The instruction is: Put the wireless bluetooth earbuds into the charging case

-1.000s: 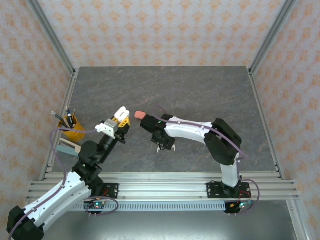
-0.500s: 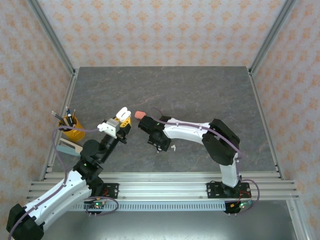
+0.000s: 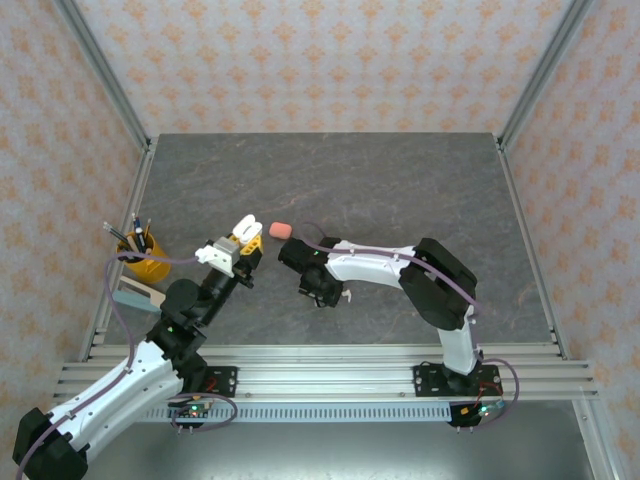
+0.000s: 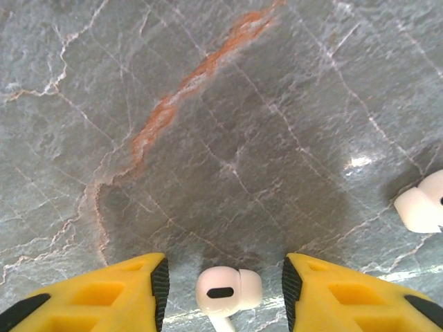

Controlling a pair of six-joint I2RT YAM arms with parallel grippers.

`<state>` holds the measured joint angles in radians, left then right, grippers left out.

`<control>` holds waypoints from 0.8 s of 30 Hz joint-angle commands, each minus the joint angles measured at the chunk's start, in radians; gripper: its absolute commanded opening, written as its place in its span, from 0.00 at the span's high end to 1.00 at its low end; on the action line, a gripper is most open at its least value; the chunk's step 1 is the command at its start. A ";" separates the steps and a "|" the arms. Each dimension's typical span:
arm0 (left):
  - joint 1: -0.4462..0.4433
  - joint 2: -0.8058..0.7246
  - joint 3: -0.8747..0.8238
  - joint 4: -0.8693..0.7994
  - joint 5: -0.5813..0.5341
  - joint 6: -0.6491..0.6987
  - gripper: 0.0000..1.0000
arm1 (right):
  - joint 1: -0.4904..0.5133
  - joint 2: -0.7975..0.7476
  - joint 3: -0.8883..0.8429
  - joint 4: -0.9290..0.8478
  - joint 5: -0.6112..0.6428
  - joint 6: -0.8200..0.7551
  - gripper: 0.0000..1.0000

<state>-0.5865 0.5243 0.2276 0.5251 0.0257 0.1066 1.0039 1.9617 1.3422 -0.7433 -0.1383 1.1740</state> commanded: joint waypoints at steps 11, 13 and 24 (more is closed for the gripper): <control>0.011 -0.006 0.032 0.007 0.014 0.019 1.00 | 0.016 0.030 -0.020 0.022 -0.015 -0.007 0.54; 0.012 -0.006 0.032 0.007 0.013 0.019 1.00 | 0.019 0.032 -0.020 0.022 -0.017 -0.004 0.55; 0.011 0.002 0.033 0.007 0.013 0.018 1.00 | 0.022 0.037 -0.015 0.025 -0.015 -0.010 0.65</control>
<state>-0.5861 0.5266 0.2279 0.5201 0.0257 0.1066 1.0058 1.9648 1.3403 -0.7631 -0.1360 1.1660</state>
